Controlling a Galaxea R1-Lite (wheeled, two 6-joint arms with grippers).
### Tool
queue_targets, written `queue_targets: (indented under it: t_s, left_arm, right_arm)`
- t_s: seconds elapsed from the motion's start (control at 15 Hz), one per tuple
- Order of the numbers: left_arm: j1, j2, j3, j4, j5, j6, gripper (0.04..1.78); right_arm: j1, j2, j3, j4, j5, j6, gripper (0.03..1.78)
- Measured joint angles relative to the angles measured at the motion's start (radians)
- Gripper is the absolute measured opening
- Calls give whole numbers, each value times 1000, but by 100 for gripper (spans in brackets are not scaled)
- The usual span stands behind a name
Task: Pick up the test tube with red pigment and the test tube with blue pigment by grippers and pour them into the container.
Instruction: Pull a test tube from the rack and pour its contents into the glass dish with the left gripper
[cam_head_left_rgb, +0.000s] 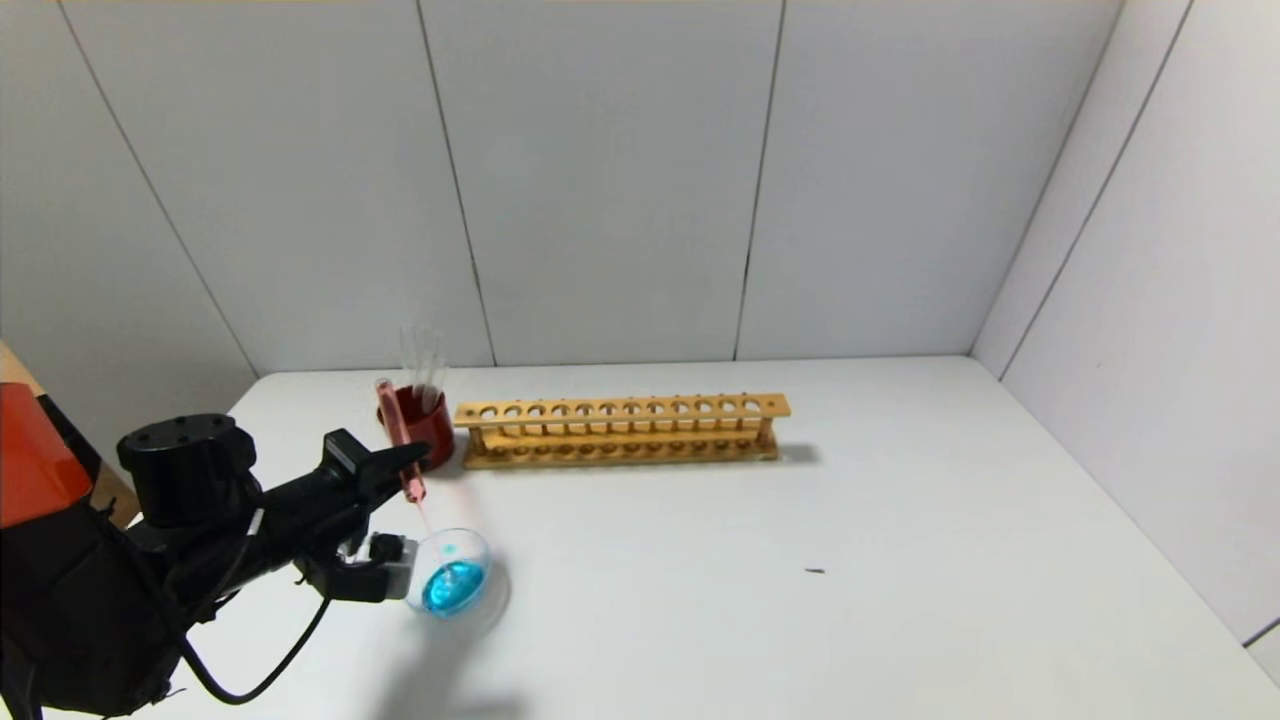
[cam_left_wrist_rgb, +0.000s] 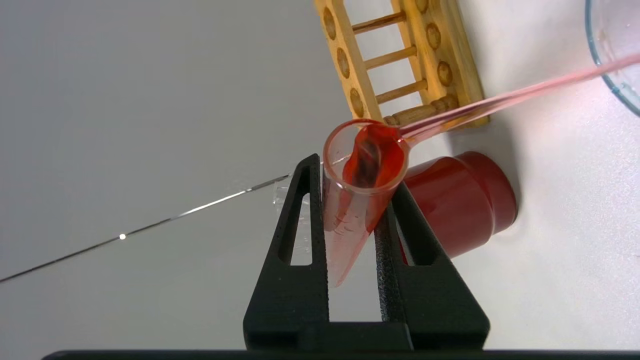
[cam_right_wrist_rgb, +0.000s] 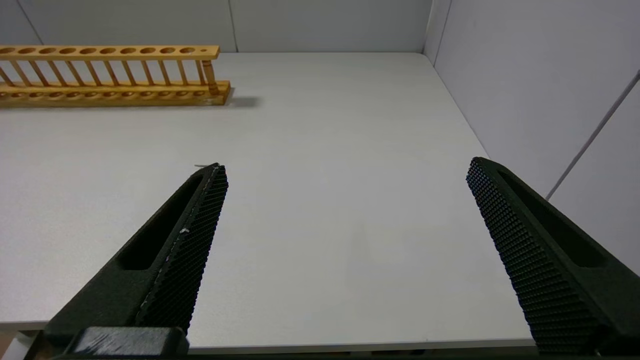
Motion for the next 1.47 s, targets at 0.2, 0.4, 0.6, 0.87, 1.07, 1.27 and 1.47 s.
queue_targets:
  t_s: [0.2, 0.4, 0.6, 0.87, 1.07, 1.27, 1.47]
  left_arm:
    - [0, 9, -1, -1, 0, 16, 31]
    - [0, 12, -1, -3, 0, 21, 31]
    - [0, 6, 8, -3, -1, 53, 31]
    - [1, -5, 14, -4, -1, 112, 31]
    - [-1, -5, 14, -4, -1, 124, 31]
    - [-2, -6, 3, -23, -5, 180, 31]
    - [-2, -7, 12, -49, -5, 195, 31]
  right_arm:
    - [0, 0, 0, 0, 0, 0, 175]
    - [0, 0, 0, 0, 0, 0, 175]
    - [0, 0, 0, 0, 0, 0, 175]
    - [0, 0, 0, 0, 0, 0, 175]
    - [0, 0, 0, 0, 0, 0, 175]
    - [0, 0, 0, 0, 0, 0, 175]
    - [0, 0, 0, 0, 0, 0, 175]
